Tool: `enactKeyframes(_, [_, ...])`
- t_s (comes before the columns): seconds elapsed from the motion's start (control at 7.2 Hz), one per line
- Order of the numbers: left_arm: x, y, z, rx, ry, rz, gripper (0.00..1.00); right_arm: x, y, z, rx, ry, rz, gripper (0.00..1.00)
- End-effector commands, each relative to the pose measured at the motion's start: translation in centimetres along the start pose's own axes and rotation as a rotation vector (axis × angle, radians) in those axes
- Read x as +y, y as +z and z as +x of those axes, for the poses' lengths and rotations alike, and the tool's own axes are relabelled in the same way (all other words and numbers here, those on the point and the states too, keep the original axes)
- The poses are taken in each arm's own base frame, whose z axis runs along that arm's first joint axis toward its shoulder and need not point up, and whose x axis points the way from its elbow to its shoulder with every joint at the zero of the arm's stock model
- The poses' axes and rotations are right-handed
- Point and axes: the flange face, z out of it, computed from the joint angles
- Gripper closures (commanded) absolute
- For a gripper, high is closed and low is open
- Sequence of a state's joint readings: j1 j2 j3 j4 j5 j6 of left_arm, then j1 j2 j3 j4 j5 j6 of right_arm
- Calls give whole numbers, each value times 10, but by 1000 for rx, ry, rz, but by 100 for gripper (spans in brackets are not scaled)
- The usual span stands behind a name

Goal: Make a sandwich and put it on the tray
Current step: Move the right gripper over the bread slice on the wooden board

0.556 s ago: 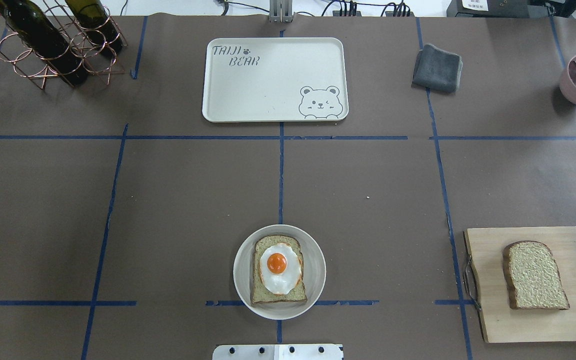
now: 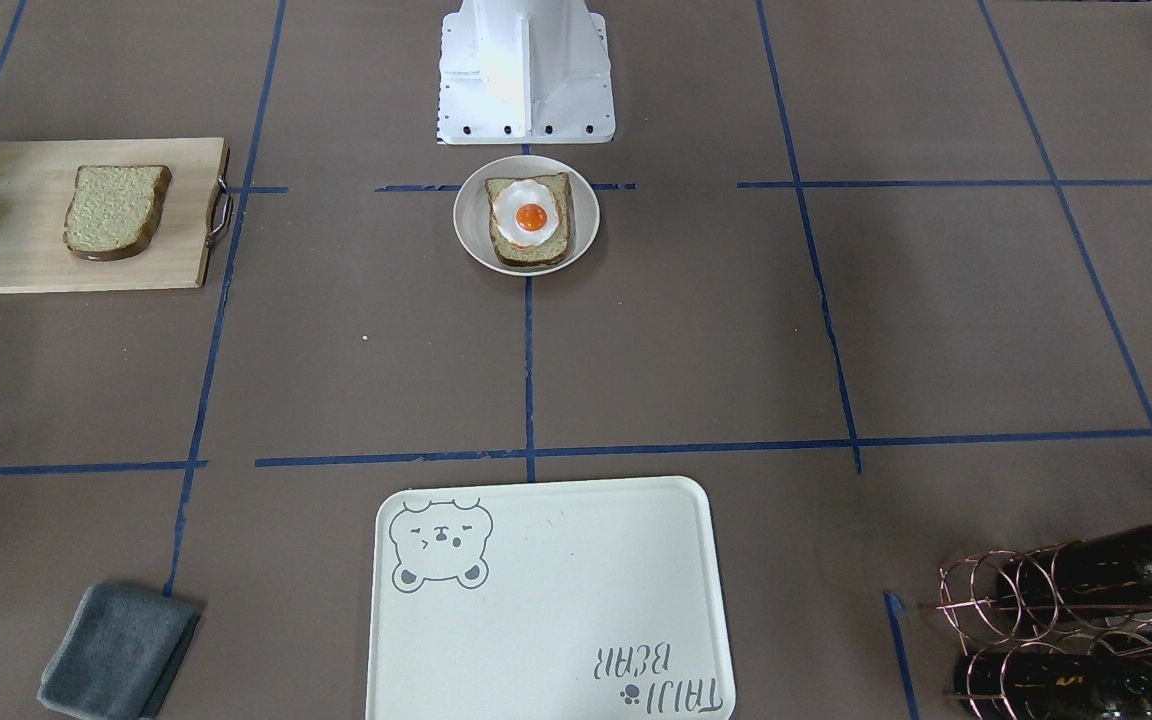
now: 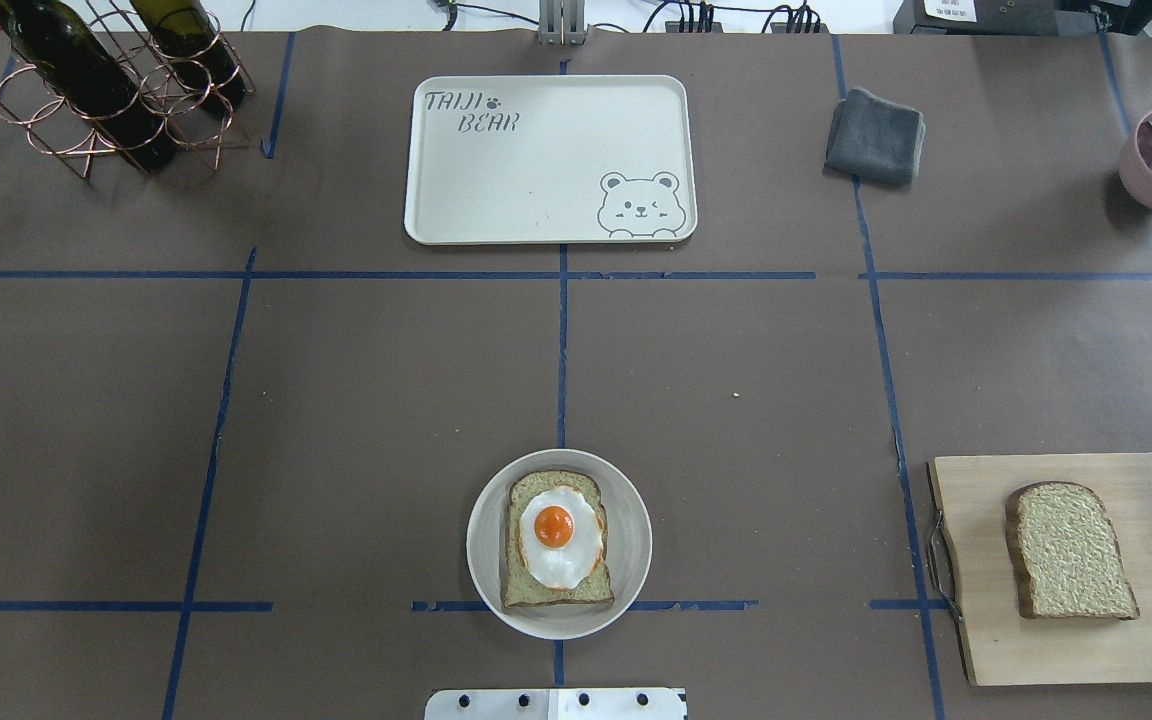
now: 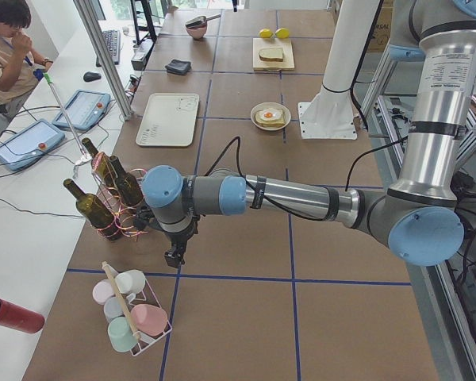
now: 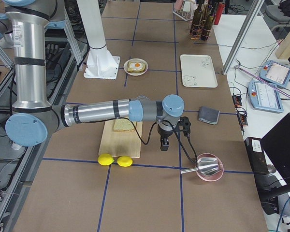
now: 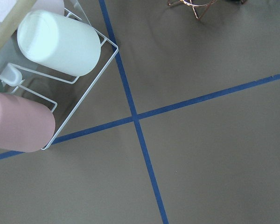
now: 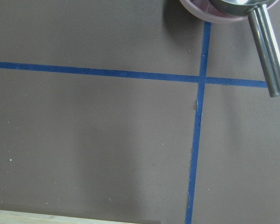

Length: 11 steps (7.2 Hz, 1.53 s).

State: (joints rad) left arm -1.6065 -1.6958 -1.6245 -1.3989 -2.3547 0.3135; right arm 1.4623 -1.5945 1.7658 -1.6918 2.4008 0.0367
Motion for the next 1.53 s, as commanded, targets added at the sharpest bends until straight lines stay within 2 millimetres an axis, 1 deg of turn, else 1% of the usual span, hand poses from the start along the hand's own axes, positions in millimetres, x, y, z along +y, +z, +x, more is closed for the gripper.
enactKeyframes(0.0, [3, -2, 1, -22, 13, -3, 0, -3, 5, -18, -11, -31, -10, 0])
enactKeyframes(0.14, [17, 8, -2, -5, 5, -11, 0, -5, 15, -38, -29, -80, -22, 0])
enactKeyframes(0.28, [15, -2, 7, -12, 25, 8, 0, -3, 29, -56, -42, -133, -5, 0])
enactKeyframes(0.42, [11, -18, 23, -23, 57, 40, 0, 9, 45, -62, -54, -94, 7, 0])
enactKeyframes(0.56, [11, -20, 25, -24, 60, 44, 0, 47, 76, -63, -81, -131, 36, 1])
enactKeyframes(0.69, [9, -22, 28, -26, 70, 56, 0, 70, 91, -85, -144, -39, 83, 6])
enactKeyframes(0.83, [7, -22, 29, -28, 80, 66, 0, 103, 115, -113, -209, 50, 113, 9])
enactKeyframes(0.97, [7, -22, 31, -6, 80, 73, 0, 134, 141, -127, -203, 51, 108, 9])
enactKeyframes(1.11, [6, -23, 33, 7, 81, 77, 0, 146, 149, -129, -205, 99, 77, 9])
enactKeyframes(1.25, [6, -22, 34, 27, 76, 81, 0, 179, 154, -107, -192, 88, 76, 14])
enactKeyframes(1.39, [5, -23, 36, 38, 17, 84, 0, 192, 154, -106, -216, 143, 69, 22])
